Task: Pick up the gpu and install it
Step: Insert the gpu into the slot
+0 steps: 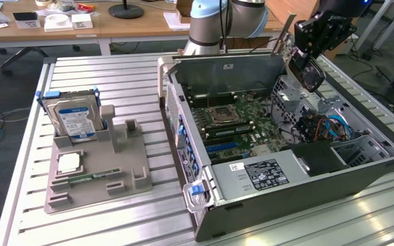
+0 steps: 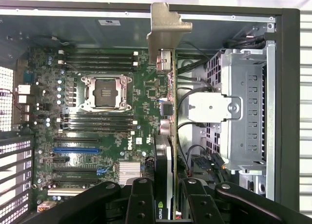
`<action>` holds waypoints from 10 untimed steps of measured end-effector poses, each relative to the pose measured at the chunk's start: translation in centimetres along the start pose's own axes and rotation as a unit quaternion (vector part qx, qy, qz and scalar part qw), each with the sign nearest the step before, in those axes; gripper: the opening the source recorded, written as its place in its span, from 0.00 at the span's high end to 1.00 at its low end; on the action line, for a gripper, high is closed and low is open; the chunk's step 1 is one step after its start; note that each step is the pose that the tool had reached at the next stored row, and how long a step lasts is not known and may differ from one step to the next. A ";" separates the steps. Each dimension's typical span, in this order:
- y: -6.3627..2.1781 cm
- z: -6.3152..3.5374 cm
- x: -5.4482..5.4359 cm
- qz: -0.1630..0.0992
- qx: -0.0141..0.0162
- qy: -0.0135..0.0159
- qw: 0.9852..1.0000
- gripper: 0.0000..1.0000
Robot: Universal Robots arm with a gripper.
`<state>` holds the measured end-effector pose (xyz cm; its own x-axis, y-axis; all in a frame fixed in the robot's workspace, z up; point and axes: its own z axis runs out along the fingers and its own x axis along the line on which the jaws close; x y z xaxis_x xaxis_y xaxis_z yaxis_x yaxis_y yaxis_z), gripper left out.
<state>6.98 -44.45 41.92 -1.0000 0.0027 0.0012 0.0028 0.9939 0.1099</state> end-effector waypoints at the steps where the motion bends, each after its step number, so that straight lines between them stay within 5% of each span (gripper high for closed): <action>1: 0.00 0.00 0.0 0.000 0.000 0.000 1.000 0.73; 10: 0.00 0.00 0.0 -0.002 0.000 0.000 1.000 0.73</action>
<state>6.97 -44.45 41.92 -1.0000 -0.0005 0.0013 -0.0004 0.9940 0.1098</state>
